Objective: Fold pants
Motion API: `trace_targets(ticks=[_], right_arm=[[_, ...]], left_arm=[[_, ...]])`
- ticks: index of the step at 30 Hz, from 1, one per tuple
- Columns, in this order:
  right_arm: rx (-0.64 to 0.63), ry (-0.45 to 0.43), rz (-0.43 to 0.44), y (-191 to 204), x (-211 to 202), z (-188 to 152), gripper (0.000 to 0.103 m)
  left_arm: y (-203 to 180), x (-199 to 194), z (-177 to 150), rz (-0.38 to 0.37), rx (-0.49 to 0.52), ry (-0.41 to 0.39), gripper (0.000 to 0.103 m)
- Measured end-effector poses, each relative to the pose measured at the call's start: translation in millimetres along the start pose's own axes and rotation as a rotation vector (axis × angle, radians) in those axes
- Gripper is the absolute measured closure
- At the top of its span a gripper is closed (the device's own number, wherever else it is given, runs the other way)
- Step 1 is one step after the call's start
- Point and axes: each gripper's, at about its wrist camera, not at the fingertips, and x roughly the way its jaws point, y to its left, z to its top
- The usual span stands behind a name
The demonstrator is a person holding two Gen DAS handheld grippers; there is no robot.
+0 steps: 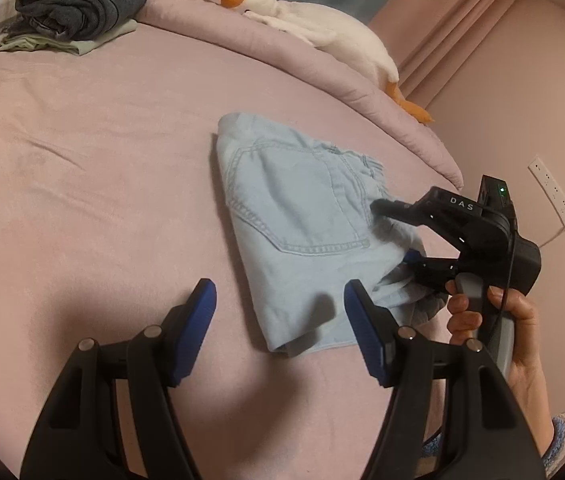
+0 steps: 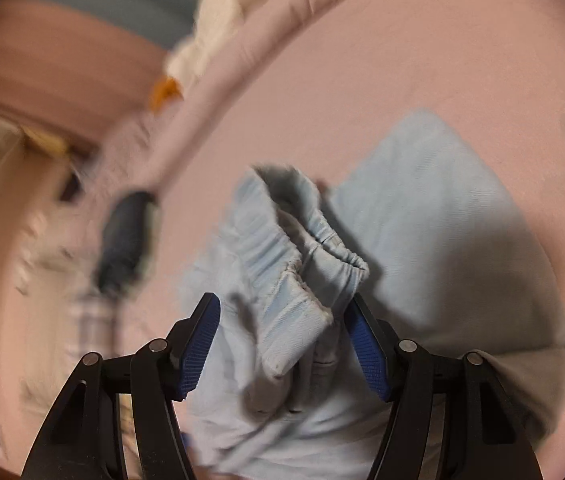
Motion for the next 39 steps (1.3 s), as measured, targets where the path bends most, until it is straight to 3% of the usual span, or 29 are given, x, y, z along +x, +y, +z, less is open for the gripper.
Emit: trace_targets(ticks=[4,7,9,11,18,21,27,35,39], right_arm=[[-0.022,-0.022,0.03,-5,-2,1,0.046],[0.007,-0.075,0.145,-19,-10,-3,0.065],[0.004,-0.143,0.243,-20,-22,-8,0.068],[-0.015,-0.171,0.266,-18,-31,-12,0.069],[-0.161,-0.27,0.168,9,-89,-16,0.07],[-0.183,-0.306,0.073,10,-106,-14,0.07],[-0.055,-0.283,-0.006,-30,-96,-22,0.07],[0.112,-0.164,0.013,-67,-73,-18,0.069],[0.08,-0.178,0.028,-67,-98,-21,0.063]], left_arm=[[-1,-1,0,0.009,0.001,0.0,0.037],[0,-2,-1,0.013,-0.002,-0.004,0.037],[1,-2,0,0.017,-0.007,0.0,0.037],[3,-3,1,0.02,-0.012,0.003,0.037],[-1,-5,8,0.016,0.006,-0.009,0.037],[-5,0,8,0.004,0.013,0.001,0.037],[-15,9,8,-0.003,0.054,0.035,0.037],[-20,14,14,0.008,0.079,0.051,0.037],[-22,16,24,0.016,0.1,0.041,0.037]])
